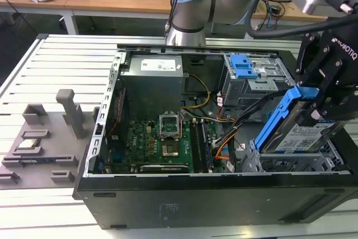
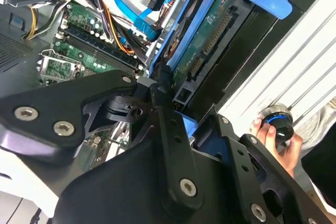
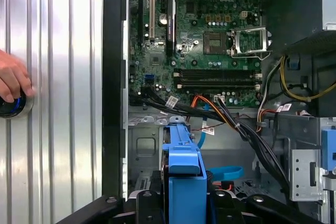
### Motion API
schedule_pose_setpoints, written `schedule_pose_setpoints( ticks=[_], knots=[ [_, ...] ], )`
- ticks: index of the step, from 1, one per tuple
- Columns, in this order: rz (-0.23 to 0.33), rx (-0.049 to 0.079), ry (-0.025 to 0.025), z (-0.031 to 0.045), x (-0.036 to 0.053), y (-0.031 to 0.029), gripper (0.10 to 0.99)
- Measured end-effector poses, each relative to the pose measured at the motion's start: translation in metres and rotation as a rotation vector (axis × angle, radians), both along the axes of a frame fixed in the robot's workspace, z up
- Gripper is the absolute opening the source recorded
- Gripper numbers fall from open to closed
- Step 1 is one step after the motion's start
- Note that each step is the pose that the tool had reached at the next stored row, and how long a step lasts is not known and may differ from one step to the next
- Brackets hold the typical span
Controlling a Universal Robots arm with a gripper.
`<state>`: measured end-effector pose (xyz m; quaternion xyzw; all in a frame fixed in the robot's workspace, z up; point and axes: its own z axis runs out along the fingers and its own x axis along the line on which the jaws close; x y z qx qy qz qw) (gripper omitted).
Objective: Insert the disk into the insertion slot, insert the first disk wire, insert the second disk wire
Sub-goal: 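Insert the disk into the insertion slot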
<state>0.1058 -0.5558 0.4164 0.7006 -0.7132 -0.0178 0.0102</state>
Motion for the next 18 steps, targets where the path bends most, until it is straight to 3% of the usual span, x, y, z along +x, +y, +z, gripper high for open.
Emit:
schedule_pose_setpoints(
  ticks=[11, 18],
  knots=[
    [0.0, 0.0, 0.0, -0.0201, 0.0, 0.0, 0.365],
    [0.0, 0.0, -0.0001, -0.0237, 0.0, 0.0, 0.373]
  ],
)
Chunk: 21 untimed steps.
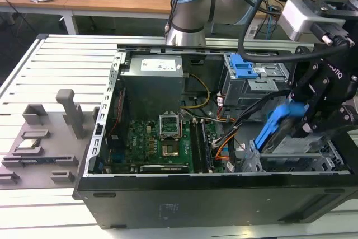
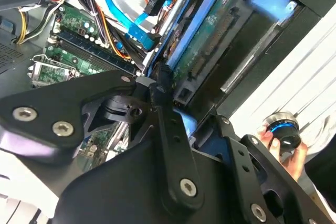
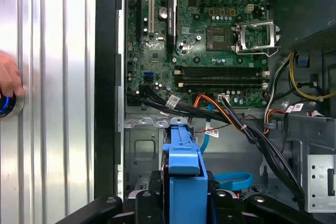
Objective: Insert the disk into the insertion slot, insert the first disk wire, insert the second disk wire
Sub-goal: 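Insert the disk into the insertion slot, then insert the first disk wire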
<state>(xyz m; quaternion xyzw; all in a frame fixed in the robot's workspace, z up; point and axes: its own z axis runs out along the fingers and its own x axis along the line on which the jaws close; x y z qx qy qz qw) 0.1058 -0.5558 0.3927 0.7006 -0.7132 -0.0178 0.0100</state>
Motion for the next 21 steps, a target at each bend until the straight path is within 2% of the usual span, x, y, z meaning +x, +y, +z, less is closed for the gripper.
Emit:
schedule_pose_setpoints(
  ticks=[1, 5, 7, 8, 9, 18, 19, 21],
  knots=[
    [0.0, 0.0, 0.0001, 0.0001, 0.0, 0.0, 0.439],
    [0.0, 0.0, 0.0001, 0.0, 0.0, 0.0, 0.42],
    [0.0, 0.0, 0.0001, 0.0, 0.0, 0.0, 0.294],
    [0.0, 0.0, 0.0001, 0.0, 0.0, 0.0, 0.173],
    [0.0, 0.0, 0.0001, 0.0, 0.0, 0.0, 0.114],
    [0.0, 0.001, 0.0001, 0.0, 0.0007, -0.0001, 0.106],
    [0.0, 0.001, 0.0005, -0.0011, 0.0089, 0.0, 0.106],
    [0.0, 0.0, 0.0016, -0.0057, 0.0172, 0.0001, 0.106]
  ],
)
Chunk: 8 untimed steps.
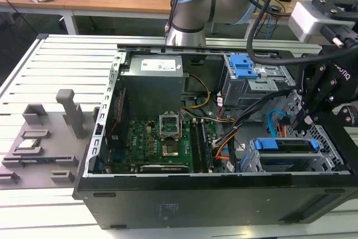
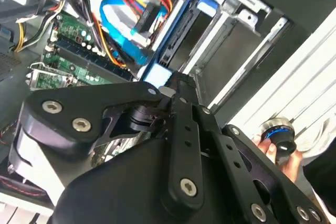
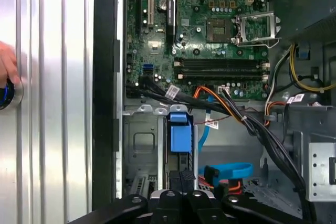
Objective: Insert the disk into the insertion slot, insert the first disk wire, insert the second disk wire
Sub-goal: 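Insert the first disk wire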
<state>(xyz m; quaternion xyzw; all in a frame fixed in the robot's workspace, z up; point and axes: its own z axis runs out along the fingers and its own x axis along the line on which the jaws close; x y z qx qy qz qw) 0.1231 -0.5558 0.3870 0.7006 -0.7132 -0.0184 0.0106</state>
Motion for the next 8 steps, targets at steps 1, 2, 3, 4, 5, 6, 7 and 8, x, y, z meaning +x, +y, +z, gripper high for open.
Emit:
schedule_pose_setpoints(
  ticks=[1, 2, 3, 4, 5, 6, 7, 8],
  knots=[
    [0.0, -0.001, 0.0007, -0.0021, 0.0056, 0.0016, 0.106],
    [0.0, -0.002, 0.001, -0.0039, 0.0107, 0.0054, 0.106],
    [0.0, -0.003, 0.0011, -0.0056, 0.0152, 0.0114, 0.106],
    [0.0, -0.003, 0.0011, -0.0064, 0.0169, 0.0149, 0.106],
    [0.0, -0.003, 0.0012, -0.0075, 0.0183, 0.0187, 0.106],
    [0.0, -0.004, 0.0011, -0.0086, 0.0194, 0.0227, 0.106],
    [0.0, -0.004, 0.0011, -0.0107, 0.021, 0.029, 0.106],
    [0.0, -0.004, 0.0011, -0.013, 0.023, 0.0353, 0.106]
  ],
)
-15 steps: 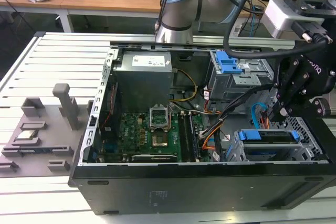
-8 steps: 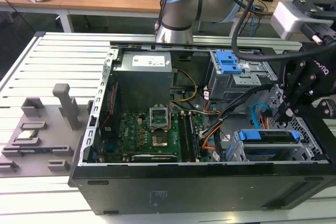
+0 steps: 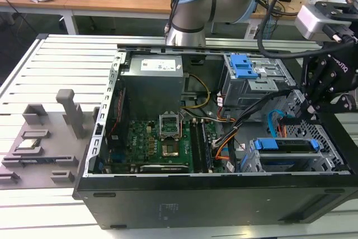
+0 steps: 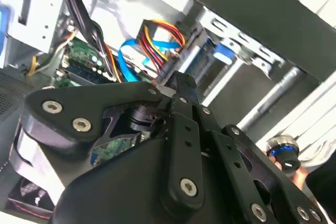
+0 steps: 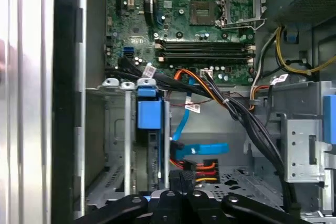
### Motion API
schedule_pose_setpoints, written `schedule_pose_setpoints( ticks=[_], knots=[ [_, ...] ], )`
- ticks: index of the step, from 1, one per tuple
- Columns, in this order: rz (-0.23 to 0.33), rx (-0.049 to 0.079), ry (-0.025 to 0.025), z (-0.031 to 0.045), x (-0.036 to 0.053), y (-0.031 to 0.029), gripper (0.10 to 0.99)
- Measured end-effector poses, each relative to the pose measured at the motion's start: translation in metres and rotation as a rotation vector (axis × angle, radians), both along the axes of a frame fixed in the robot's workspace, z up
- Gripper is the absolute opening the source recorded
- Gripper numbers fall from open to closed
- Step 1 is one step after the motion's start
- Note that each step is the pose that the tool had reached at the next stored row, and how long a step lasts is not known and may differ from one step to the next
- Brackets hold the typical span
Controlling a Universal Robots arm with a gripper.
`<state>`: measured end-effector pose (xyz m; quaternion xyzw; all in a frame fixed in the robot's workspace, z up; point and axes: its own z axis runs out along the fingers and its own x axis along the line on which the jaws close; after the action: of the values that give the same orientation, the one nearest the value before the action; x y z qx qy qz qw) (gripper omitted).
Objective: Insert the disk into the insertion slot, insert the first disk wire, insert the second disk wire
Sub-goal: 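Insert the first disk wire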
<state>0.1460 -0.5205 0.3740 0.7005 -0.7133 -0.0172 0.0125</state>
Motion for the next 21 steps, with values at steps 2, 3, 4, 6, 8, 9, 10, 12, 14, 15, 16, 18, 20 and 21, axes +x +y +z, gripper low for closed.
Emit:
schedule_pose_setpoints(
  ticks=[2, 3, 4, 6, 8, 9, 10, 12, 14, 15, 16, 18, 20, 21],
  knots=[
    [0.0, 0.0, 0.0, -0.0029, 0.0016, 0.0043, 0.106],
    [0.0, 0.0, 0.0, -0.003, 0.0016, 0.0047, 0.106],
    [0.0, -0.001, 0.0, -0.003, 0.0017, 0.0047, 0.106],
    [0.0, -0.001, 0.0, -0.003, 0.0017, 0.0049, 0.106],
    [0.0, -0.001, 0.0001, -0.003, 0.0017, 0.005, 0.169],
    [0.0, -0.001, 0.0, -0.003, 0.0017, 0.005, 0.235],
    [0.0, 0.0, 0.0, -0.0031, 0.0017, 0.0051, 0.294],
    [0.0, -0.001, 0.0, -0.0032, 0.0017, 0.0052, 0.361],
    [0.0, -0.001, 0.0, -0.0057, 0.0015, 0.0053, 0.361],
    [0.0, -0.001, 0.0, -0.0089, 0.001, 0.0053, 0.361],
    [0.0, -0.003, 0.0, -0.0126, 0.0008, 0.0055, 0.361],
    [0.0, -0.005, 0.0, -0.016, 0.0006, 0.0055, 0.361],
    [0.0, -0.008, 0.0, -0.0185, 0.0004, 0.0055, 0.361],
    [0.0, -0.01, 0.0, -0.0202, 0.0002, 0.0055, 0.361]
  ],
)
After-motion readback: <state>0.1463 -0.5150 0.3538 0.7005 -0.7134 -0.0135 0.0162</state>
